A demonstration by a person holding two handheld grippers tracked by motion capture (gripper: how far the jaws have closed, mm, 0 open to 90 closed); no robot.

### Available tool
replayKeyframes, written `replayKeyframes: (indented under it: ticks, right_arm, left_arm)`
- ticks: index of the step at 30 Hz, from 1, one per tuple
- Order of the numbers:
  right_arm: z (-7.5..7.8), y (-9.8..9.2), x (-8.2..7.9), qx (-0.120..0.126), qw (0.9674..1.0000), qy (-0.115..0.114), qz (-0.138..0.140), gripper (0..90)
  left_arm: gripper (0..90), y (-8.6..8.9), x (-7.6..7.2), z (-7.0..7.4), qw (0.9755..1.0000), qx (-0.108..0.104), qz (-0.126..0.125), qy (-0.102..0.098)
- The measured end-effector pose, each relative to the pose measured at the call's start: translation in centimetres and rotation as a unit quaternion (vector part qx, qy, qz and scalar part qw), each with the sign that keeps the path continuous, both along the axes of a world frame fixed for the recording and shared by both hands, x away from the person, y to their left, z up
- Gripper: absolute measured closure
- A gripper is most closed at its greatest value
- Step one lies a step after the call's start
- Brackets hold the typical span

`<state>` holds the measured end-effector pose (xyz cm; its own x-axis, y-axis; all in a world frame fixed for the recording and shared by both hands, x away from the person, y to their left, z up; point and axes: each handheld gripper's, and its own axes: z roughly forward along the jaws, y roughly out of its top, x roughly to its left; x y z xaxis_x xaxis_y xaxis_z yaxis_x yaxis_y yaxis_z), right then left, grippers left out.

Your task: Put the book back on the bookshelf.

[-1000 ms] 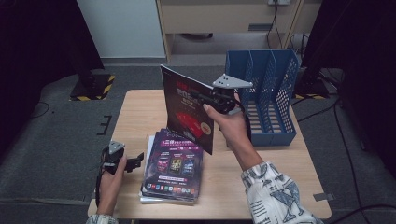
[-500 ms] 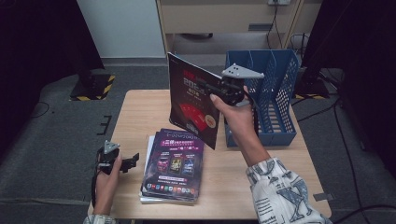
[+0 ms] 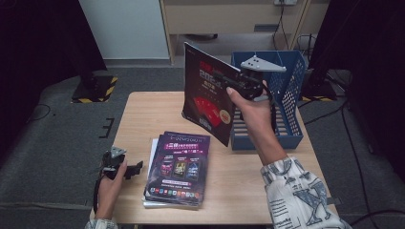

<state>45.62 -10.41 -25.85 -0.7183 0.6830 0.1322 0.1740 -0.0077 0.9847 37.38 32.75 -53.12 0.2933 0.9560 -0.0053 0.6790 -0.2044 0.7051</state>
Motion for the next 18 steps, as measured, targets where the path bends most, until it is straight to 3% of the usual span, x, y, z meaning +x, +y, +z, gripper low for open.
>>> replayKeyframes:
  ticks: [18]
  right_arm:
    - [1.3, -5.1, -0.4, -0.005, 0.9969, -0.006, -0.078, 86.8]
  left_arm:
    - [1.8, -0.4, -0.1, -0.5, 1.0000, 0.006, 0.003, -0.002]
